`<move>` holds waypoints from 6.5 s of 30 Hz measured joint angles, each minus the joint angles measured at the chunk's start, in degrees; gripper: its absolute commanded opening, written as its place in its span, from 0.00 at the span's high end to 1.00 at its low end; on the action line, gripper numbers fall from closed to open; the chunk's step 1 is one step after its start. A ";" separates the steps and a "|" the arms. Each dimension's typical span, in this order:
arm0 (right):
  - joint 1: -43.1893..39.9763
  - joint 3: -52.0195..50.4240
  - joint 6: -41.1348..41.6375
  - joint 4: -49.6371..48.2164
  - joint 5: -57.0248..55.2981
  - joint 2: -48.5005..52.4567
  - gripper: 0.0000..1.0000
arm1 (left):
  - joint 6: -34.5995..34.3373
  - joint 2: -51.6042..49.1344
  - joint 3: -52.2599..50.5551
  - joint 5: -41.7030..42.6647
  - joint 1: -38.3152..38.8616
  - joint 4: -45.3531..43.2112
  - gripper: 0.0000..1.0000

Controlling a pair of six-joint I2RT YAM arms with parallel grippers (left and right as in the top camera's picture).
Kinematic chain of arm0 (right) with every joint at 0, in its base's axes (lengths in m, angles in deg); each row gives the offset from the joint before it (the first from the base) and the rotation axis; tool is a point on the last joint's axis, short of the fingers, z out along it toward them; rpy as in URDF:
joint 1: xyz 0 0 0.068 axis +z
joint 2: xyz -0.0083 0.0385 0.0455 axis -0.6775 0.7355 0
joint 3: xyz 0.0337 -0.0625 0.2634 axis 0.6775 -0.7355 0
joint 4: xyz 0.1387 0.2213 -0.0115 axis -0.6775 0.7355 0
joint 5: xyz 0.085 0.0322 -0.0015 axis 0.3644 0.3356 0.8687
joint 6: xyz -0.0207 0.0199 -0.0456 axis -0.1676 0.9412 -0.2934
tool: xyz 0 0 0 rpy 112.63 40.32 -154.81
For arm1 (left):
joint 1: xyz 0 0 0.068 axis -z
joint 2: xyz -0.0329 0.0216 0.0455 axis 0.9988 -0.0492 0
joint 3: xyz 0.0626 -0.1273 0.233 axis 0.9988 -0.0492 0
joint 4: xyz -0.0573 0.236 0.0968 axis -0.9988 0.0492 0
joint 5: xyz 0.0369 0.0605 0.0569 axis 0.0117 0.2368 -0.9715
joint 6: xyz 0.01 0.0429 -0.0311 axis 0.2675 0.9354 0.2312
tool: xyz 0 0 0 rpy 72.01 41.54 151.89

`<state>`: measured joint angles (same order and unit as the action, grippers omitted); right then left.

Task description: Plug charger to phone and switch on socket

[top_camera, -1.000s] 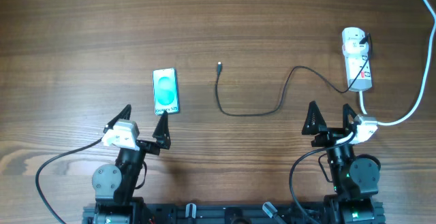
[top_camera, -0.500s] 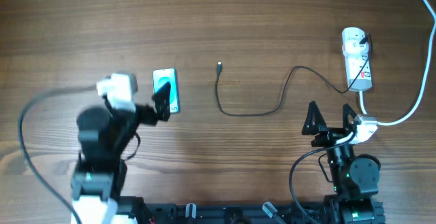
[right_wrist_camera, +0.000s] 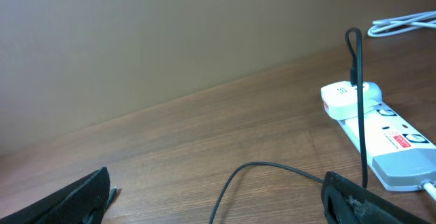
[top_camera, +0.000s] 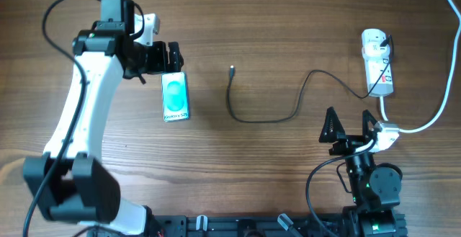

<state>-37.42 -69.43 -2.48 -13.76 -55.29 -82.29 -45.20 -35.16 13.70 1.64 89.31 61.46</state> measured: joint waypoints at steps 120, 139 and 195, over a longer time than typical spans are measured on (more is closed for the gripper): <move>0.00 0.00 0.00 0.00 0.00 0.00 0.00 | -55.76 -21.18 10.01 56.48 7.89 4.76 0.43; 0.00 0.00 0.00 0.00 0.00 0.00 0.00 | -60.59 -21.18 10.01 62.45 4.98 4.76 0.44; 0.11 0.11 -7.61 -11.19 3.93 0.07 0.00 | -58.16 -21.18 10.01 2.45 4.98 2.12 0.46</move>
<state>-37.31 -69.32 -10.08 -24.95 -51.36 -82.23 -103.36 -56.34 23.71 4.08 94.29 63.58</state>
